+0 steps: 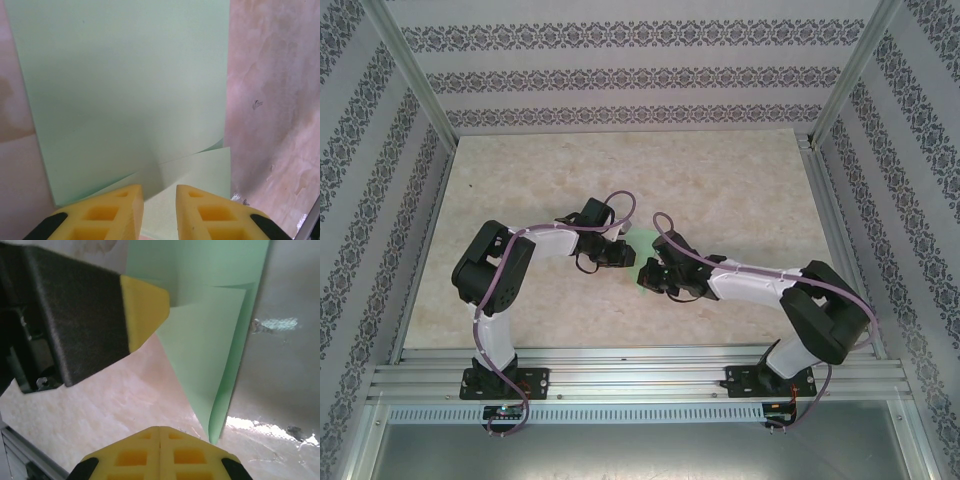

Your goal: Fold a paper plane with a square sheet of paper (fold left side to right side)

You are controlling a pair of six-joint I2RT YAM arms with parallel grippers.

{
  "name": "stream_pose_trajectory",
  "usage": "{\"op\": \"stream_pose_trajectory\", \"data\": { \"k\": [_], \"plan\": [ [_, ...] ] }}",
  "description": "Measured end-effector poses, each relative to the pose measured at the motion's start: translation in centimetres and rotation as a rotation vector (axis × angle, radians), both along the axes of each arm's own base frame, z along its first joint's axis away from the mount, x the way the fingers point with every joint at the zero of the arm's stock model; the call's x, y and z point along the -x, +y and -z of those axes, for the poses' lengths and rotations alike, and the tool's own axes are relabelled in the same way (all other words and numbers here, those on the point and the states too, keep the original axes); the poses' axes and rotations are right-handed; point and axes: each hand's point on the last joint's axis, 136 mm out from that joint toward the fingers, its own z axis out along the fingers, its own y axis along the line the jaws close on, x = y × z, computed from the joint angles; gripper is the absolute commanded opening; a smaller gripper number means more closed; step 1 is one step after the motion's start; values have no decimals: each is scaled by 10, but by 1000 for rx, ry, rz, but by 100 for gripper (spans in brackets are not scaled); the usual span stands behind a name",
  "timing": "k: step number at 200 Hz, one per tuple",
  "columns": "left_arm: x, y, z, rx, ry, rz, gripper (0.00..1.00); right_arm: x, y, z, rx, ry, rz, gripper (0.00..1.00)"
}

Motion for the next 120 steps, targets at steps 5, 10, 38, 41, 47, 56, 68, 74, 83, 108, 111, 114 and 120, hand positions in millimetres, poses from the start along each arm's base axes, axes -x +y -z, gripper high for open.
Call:
{"op": "stream_pose_trajectory", "data": {
  "k": [5,10,38,41,47,56,68,74,83,108,111,114,120],
  "plan": [
    [0,0,0,0,-1,0,27,-1,0,3,3,10,14,0],
    [0,0,0,0,-1,0,27,-3,1,6,7,19,26,0],
    [0,0,0,0,-1,0,27,-13,8,20,24,51,62,0],
    [0,0,0,0,-1,0,27,-13,9,20,25,54,63,0],
    [0,0,0,1,-1,0,26,-15,13,22,26,58,63,0],
    [0,0,0,0,-1,0,26,-16,18,23,25,60,61,0],
    [0,0,0,0,-1,-1,27,-19,24,24,22,59,56,0],
    [0,0,0,0,-1,-1,26,-18,26,24,25,61,53,0],
    [0,0,0,0,-2,-1,26,-18,26,26,30,66,51,0],
    [0,0,0,1,0,-3,26,-18,25,35,49,76,56,0],
    [0,0,0,1,0,-3,26,-18,24,36,54,77,57,0],
    [0,0,0,1,0,-3,26,-18,24,37,57,78,58,0],
    [0,0,0,1,0,-3,26,-18,23,40,64,79,61,0]
  ]
}}
